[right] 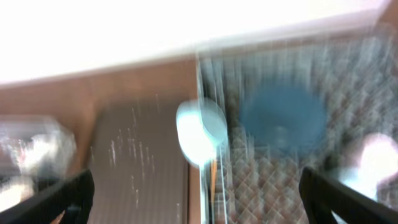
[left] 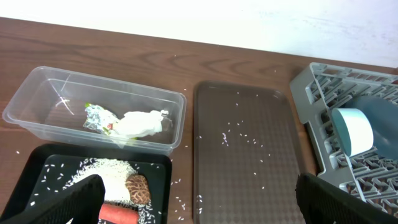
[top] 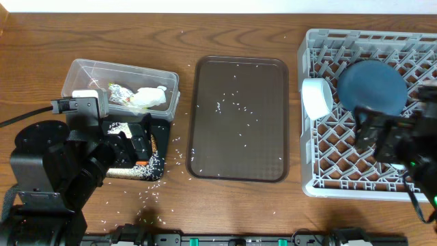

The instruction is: Sort waste into correct bins and load items into the dishwasher rack

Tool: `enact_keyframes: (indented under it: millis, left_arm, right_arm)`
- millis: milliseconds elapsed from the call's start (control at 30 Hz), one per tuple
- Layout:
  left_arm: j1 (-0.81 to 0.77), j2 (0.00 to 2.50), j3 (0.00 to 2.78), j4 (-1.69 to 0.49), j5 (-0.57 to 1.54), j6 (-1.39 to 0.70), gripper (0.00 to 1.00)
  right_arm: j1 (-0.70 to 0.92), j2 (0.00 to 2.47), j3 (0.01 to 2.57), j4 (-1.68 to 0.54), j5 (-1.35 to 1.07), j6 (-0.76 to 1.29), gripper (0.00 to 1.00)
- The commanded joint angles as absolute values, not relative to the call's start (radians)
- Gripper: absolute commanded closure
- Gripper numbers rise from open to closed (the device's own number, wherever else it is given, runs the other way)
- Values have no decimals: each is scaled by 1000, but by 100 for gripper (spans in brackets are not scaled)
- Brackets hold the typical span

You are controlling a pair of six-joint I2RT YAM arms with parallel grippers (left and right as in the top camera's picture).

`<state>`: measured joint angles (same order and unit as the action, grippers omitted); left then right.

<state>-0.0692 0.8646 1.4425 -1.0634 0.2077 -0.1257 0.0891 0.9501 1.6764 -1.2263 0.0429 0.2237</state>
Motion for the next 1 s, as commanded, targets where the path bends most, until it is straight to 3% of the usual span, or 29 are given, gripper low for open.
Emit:
enact_keyframes:
  millis: [0,367,667,967]
  left_arm:
    - [-72,866,1444,-1061,218,-109,2]
    - [-72,866,1444,-1061,218,-109,2]
    - [-72,867,1444,-1061,218,-109,2]
    - [-72,867,1444,-1061,218,-109,2]
  right_arm:
    - [59,881,1583,-1104,67,93,1]
    - [56,527,830,-511,47,-16,1]
    - [56,217,366,-337,18,-5,1]
    - [57,12,96,-167,4,30,1]
